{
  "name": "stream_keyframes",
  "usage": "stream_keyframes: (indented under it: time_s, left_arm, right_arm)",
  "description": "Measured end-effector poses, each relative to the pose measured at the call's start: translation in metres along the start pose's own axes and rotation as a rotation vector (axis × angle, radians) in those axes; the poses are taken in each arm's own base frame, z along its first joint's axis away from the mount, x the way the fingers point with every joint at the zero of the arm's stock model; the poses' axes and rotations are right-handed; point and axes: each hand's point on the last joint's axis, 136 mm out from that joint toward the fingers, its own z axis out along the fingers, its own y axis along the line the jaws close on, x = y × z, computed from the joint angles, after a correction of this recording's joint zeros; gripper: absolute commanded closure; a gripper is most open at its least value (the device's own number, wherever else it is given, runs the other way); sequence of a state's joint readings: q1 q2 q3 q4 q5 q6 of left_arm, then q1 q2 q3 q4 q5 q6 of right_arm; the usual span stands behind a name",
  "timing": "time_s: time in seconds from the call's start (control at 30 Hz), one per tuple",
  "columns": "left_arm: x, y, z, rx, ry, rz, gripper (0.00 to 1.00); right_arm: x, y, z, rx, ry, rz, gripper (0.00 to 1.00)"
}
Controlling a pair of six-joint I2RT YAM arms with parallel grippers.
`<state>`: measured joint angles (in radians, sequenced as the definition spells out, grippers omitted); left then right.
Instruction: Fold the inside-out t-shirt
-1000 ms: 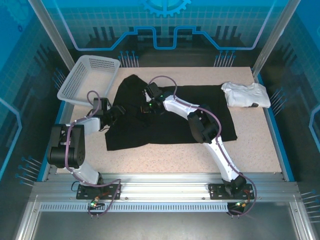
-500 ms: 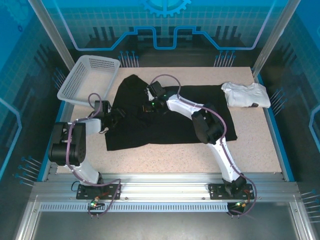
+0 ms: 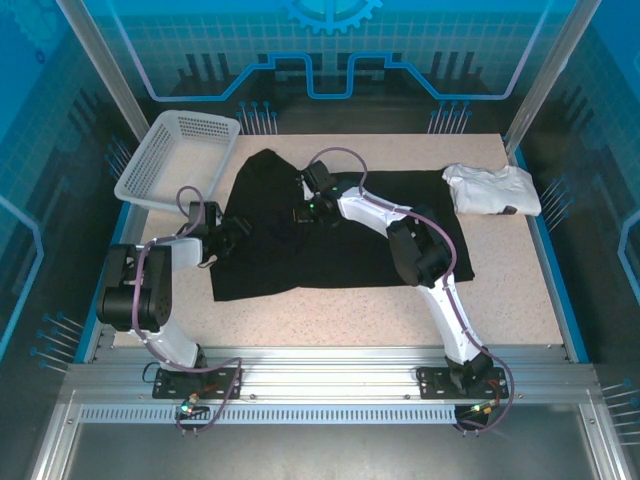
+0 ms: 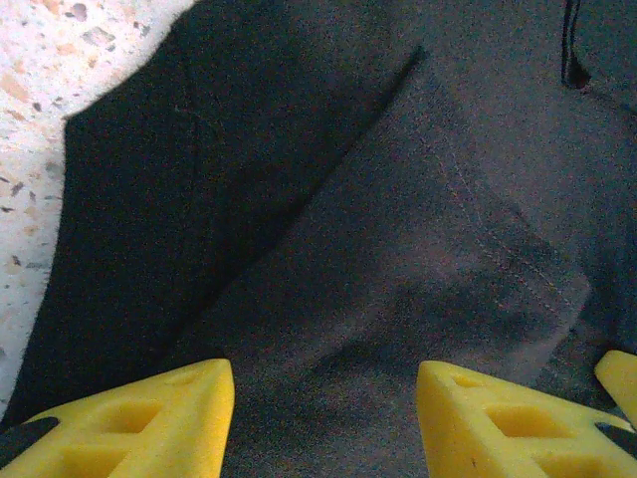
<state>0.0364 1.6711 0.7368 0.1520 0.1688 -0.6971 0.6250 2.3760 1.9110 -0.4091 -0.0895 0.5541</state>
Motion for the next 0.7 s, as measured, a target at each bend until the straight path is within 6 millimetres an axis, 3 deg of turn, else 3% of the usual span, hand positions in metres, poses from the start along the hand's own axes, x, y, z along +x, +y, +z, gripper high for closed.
stream_keyframes:
  time_s: [0.1,0.3,0.47,0.57,0.7]
  left_arm:
    - [0.0,0.0,0.0,0.0,0.0,0.0,0.47]
    - [0.0,0.0,0.0,0.001,0.0,0.0,0.47]
    - [0.0,-0.003,0.0,0.015,0.002,0.002,0.39]
    - [0.0,-0.008,0.0,0.037,0.013,0.001,0.35]
    - [0.002,-0.016,-0.002,0.073,0.035,-0.005,0.33]
  right_arm:
    - [0.0,-0.003,0.0,0.014,-0.001,0.002,0.91]
    - [0.0,-0.011,-0.001,0.04,0.001,0.013,0.77]
    - [0.003,-0.022,-0.009,0.054,0.009,0.008,0.68]
    - [0.01,-0.032,-0.032,0.063,0.006,-0.008,0.64]
    - [0.026,-0.044,-0.093,0.07,-0.032,-0.037,0.59]
